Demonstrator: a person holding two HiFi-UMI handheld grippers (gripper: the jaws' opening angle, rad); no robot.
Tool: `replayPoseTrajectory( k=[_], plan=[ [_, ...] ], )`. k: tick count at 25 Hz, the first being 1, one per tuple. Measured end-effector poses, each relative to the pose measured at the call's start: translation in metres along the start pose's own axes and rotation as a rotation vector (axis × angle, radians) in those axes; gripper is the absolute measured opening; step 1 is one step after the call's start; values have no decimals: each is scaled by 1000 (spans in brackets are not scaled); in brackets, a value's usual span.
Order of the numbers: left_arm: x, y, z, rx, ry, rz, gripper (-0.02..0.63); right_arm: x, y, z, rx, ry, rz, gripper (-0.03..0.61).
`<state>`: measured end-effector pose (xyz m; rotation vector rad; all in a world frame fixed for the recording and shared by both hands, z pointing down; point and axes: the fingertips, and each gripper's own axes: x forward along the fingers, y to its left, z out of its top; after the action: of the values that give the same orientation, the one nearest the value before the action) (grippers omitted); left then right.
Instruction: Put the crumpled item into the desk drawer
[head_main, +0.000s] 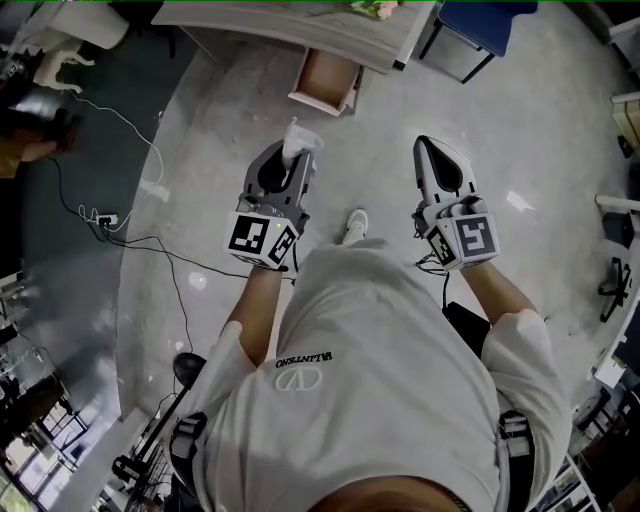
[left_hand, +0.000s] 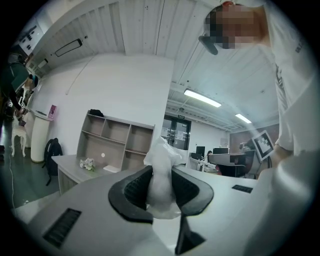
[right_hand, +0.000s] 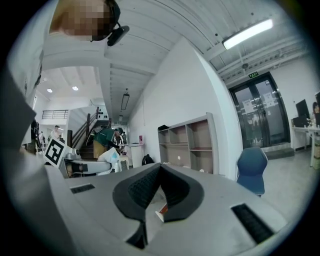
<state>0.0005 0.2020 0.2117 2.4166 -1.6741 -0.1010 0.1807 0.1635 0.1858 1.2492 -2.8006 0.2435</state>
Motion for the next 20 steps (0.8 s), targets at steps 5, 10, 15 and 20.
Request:
replayPoseTrajectory(
  k=[5,10,15,20],
  plan=[
    [23,8,0,-21,-8,27,89,24,-10,-10,11,34,35,-3],
    [35,18,-9,-30,10,22,89,42,-4,-23,25,62,51,-2],
    [55,40,-16,-46,25,-1,89,68,-3,-29,30,71,37,-2],
    [82,69,-21,-42,57,-34,89,106,-7,-42,40,105,10,-2]
  ],
)
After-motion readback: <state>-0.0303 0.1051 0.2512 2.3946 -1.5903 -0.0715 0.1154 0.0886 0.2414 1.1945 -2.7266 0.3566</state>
